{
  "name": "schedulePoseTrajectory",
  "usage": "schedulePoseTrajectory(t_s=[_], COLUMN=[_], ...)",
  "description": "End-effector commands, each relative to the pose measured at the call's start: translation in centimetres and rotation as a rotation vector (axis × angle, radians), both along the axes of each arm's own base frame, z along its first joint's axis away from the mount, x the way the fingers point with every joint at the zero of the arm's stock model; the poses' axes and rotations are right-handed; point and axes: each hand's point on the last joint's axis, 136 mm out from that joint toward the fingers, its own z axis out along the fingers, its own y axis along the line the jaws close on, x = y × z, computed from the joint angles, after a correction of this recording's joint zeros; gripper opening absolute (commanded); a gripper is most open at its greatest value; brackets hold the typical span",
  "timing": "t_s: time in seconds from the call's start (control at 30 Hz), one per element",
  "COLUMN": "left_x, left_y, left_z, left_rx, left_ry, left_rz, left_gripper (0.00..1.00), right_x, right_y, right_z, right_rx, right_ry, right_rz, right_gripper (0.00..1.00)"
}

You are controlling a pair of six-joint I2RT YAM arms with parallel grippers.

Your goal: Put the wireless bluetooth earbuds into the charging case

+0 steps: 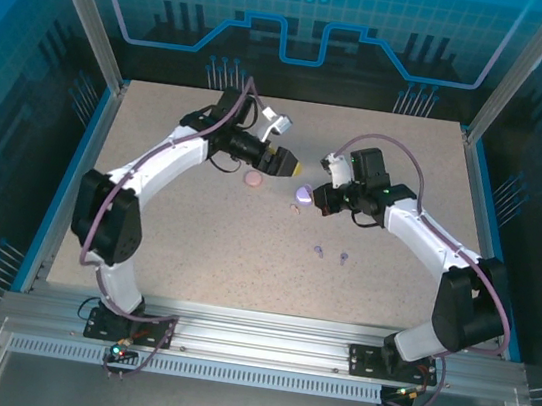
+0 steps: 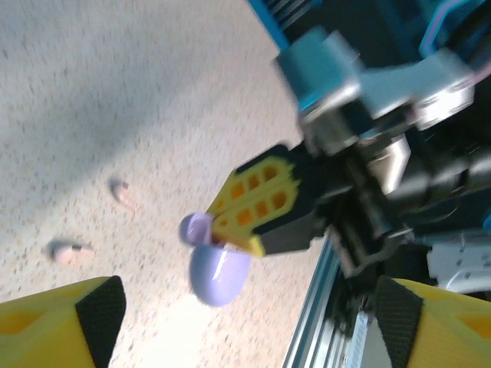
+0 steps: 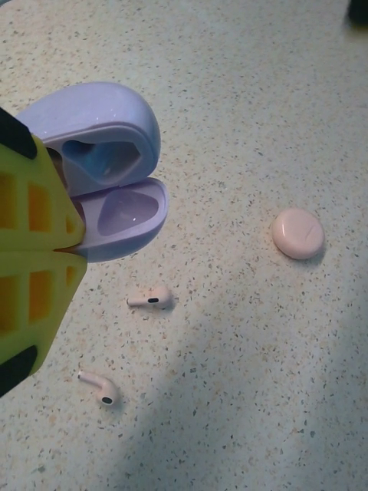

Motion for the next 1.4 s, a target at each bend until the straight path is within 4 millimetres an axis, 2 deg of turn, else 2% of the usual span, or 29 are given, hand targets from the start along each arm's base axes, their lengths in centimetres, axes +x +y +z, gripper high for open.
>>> schedulePoseTrajectory(t_s=[0.0,0.33,0.8,1.0,1.37], left_x=[-2.8,-4.4,-4.5,-4.6,-4.7], left_y=[0.1,-1.9,-3.1,-3.3,-3.6], left_z=[-1.8,-2.8,-2.9,-2.9,-2.8], left_rx=[0.022,0.019,-0.002,-0.021,-0.055], left_ry=[0.125,0.157,0.181,0.189,0.21], left_rz=[-0.12,-0.206,-0.243,-0.257,-0.267], left_gripper=[0.82,0.65,0.56,0.47,0.43], right_x=[0.3,-0.3,-0.8,-0.8,-0.7], right_y=[-0.2,1.1,2.0,2.1,2.1], right_z=[1.4,1.9,3.0,2.8,2.6], right_rx=[-0.012,0.034,0.06,0.058,0.057], right_ry=[-0.043,-0.002,-0.011,-0.006,-0.004], right_rz=[0.062,0.128,0.158,0.16,0.156], right_gripper=[0.0,0.0,0.0,0.0,0.0])
